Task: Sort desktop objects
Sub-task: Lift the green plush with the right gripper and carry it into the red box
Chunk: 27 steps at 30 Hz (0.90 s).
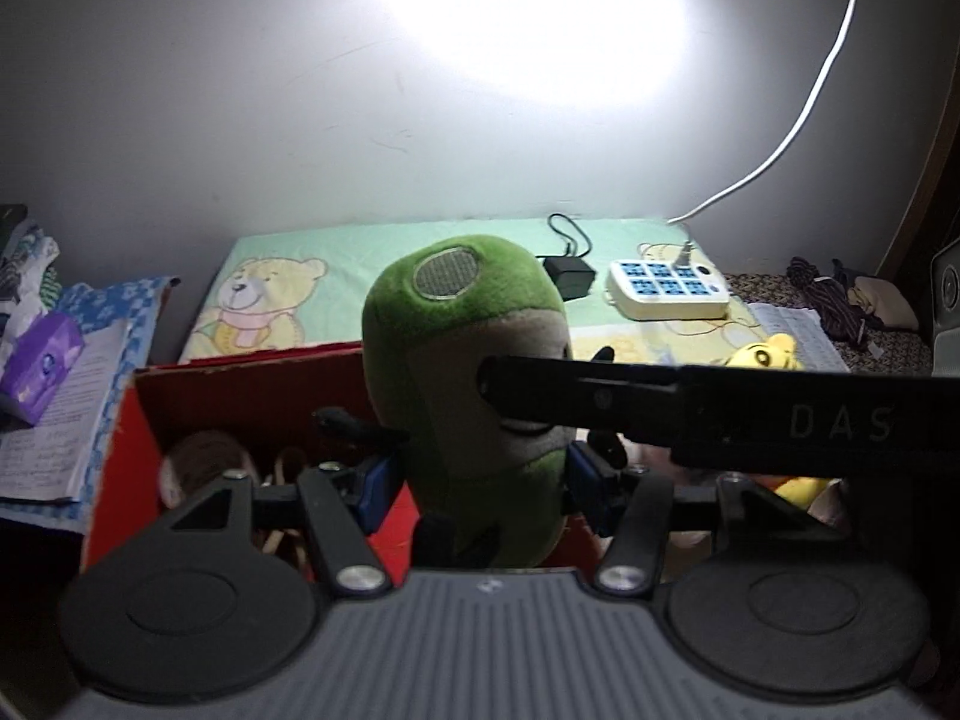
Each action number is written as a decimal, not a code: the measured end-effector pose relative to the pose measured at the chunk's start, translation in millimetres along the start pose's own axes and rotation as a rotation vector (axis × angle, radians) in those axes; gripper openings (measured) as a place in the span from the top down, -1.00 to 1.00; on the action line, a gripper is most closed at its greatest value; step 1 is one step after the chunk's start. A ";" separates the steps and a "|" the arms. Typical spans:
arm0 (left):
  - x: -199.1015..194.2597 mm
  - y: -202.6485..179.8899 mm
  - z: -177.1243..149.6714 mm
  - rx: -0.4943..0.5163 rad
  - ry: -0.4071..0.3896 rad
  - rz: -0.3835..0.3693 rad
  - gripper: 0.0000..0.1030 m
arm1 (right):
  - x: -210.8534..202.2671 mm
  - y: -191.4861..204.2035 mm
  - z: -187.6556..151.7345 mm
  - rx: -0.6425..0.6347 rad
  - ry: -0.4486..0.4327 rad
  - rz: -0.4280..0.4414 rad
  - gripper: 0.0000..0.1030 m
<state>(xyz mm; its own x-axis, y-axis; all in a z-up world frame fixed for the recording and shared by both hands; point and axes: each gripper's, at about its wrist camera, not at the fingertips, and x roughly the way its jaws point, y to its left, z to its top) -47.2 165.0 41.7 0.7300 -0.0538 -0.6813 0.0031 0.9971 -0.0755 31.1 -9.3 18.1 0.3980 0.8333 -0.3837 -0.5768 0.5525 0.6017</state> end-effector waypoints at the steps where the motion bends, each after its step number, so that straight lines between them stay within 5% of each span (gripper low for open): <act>1: 0.7 13.0 -1.1 -0.005 0.011 0.010 -0.14 | 11.0 4.5 -2.8 0.002 0.007 0.006 0.07; 14: 36.8 115.9 -27.1 0.009 0.175 0.098 -0.14 | 114.5 40.7 -38.3 0.069 0.124 -0.008 0.08; 27: 52.5 144.3 -41.8 0.068 0.215 0.159 -0.21 | 151.6 38.8 -59.1 0.182 0.227 -0.031 0.29</act>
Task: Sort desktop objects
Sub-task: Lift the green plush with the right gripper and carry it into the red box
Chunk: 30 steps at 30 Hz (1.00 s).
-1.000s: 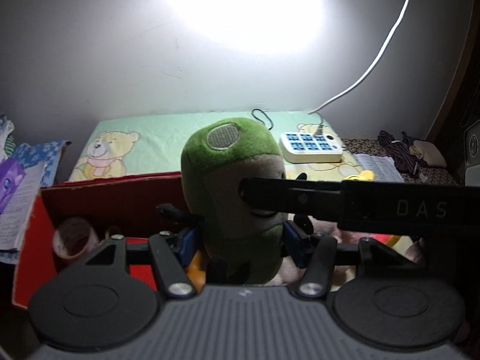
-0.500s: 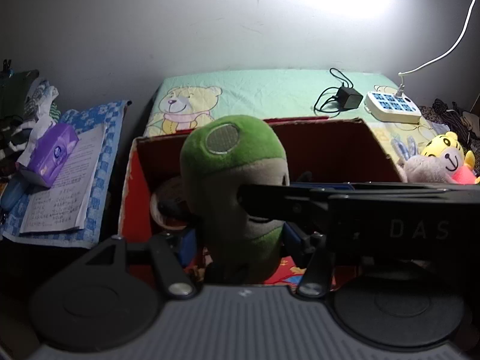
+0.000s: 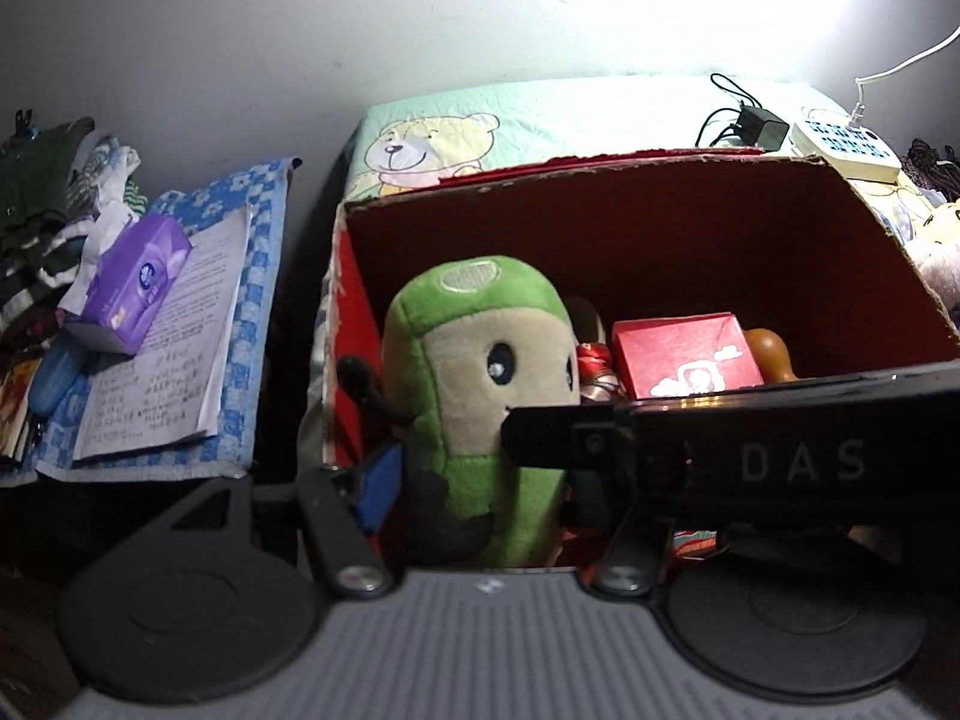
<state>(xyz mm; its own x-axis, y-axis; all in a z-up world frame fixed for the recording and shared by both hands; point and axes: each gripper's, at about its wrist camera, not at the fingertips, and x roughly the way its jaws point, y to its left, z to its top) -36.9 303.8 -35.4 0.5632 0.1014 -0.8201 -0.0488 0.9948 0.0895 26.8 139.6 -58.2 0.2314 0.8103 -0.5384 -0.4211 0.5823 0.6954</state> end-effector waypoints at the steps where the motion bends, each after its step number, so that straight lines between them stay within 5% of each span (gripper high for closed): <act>1: -0.6 0.3 -0.5 0.003 -0.004 -0.001 -0.21 | 0.5 1.1 0.1 -0.001 -0.002 -0.001 0.29; 20: -18.4 4.1 -6.7 -0.032 -0.032 -0.020 -0.25 | -3.9 -0.1 8.8 -0.005 -0.023 -0.050 0.30; 30: -27.0 5.5 -3.3 -0.051 -0.043 0.001 -0.26 | 5.5 18.2 6.4 -0.068 -0.006 -0.016 0.48</act>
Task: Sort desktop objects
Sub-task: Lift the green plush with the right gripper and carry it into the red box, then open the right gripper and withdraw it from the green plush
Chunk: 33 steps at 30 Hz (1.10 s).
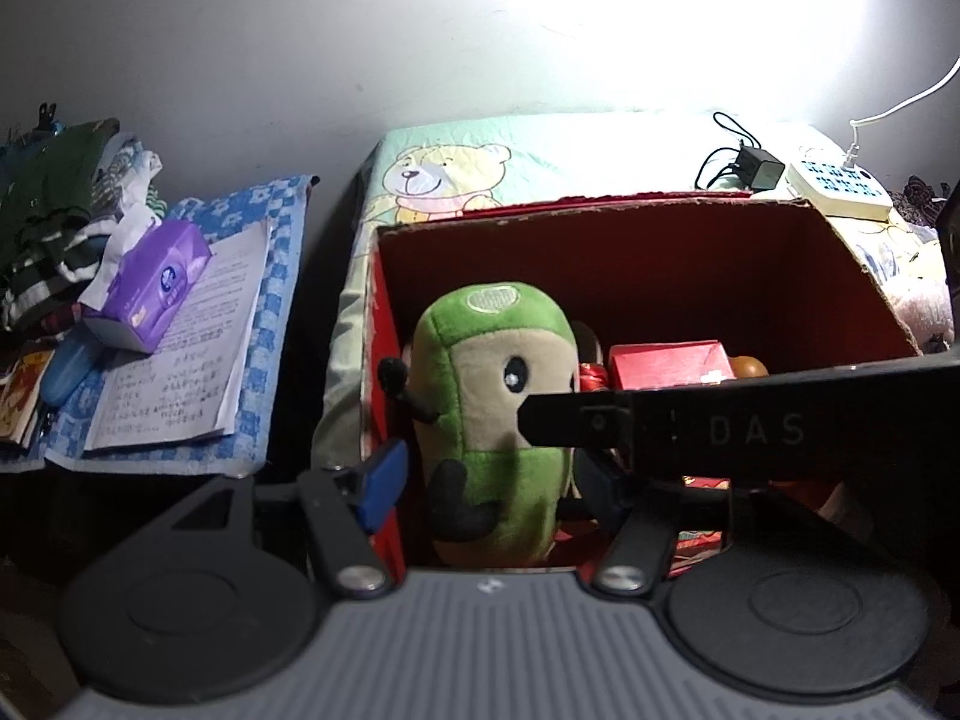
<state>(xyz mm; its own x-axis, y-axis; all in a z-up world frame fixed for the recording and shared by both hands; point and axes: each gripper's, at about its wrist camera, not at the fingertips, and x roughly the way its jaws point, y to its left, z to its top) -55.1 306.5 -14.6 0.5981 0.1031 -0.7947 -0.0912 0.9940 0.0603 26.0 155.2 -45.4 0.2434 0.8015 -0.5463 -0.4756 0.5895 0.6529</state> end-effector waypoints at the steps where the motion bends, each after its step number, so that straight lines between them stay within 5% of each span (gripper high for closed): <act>1: 0.7 0.1 0.4 -0.004 0.004 0.003 -0.26 | -1.1 0.3 0.4 0.002 -0.002 0.003 0.47; 19: -3.3 -8.0 5.8 -0.043 0.033 0.090 -0.28 | -31.4 -8.4 -2.7 0.032 -0.060 -0.015 0.44; 33: -20.7 -54.2 7.0 -0.019 0.020 0.126 -0.33 | -80.6 -22.3 -12.9 0.020 -0.120 -0.037 0.41</act>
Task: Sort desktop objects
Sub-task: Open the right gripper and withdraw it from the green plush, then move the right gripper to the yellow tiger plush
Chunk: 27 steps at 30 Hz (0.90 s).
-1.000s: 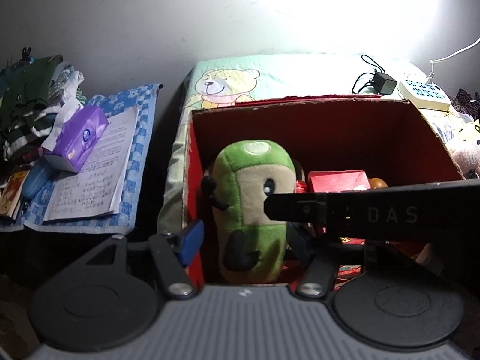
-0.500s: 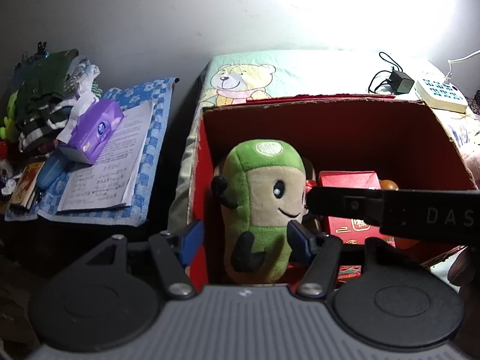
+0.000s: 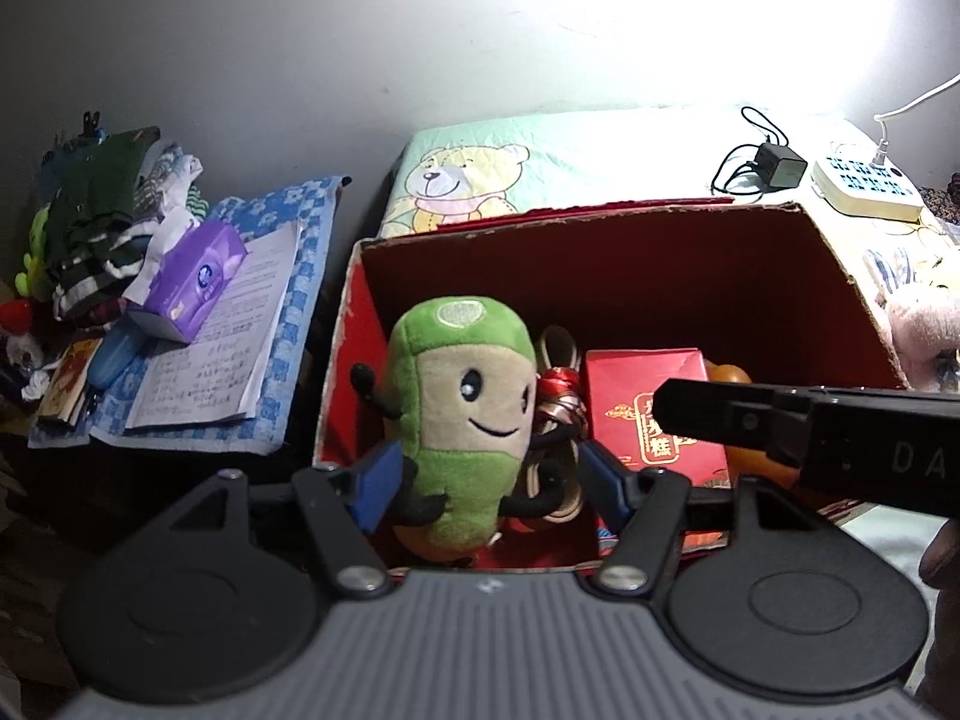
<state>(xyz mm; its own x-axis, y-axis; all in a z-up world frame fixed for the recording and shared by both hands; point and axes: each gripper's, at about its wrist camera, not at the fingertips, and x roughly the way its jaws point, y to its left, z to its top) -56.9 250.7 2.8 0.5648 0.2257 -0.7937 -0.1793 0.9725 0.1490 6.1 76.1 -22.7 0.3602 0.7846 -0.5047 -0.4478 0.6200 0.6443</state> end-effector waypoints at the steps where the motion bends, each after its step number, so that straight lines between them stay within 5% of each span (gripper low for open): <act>1: -2.1 -4.3 0.6 0.002 -0.004 0.000 -0.34 | -5.3 -1.1 0.0 -0.004 -0.006 0.001 0.41; 27: -37.2 -175.1 24.8 0.080 -0.047 -0.097 -0.58 | -137.6 -90.3 18.3 0.012 -0.100 -0.042 0.36</act>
<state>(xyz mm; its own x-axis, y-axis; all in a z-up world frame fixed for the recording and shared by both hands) -26.5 73.5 20.8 0.6136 0.1310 -0.7786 -0.0583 0.9910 0.1207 12.0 -87.9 -0.9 0.4588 0.7528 -0.4720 -0.4206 0.6519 0.6309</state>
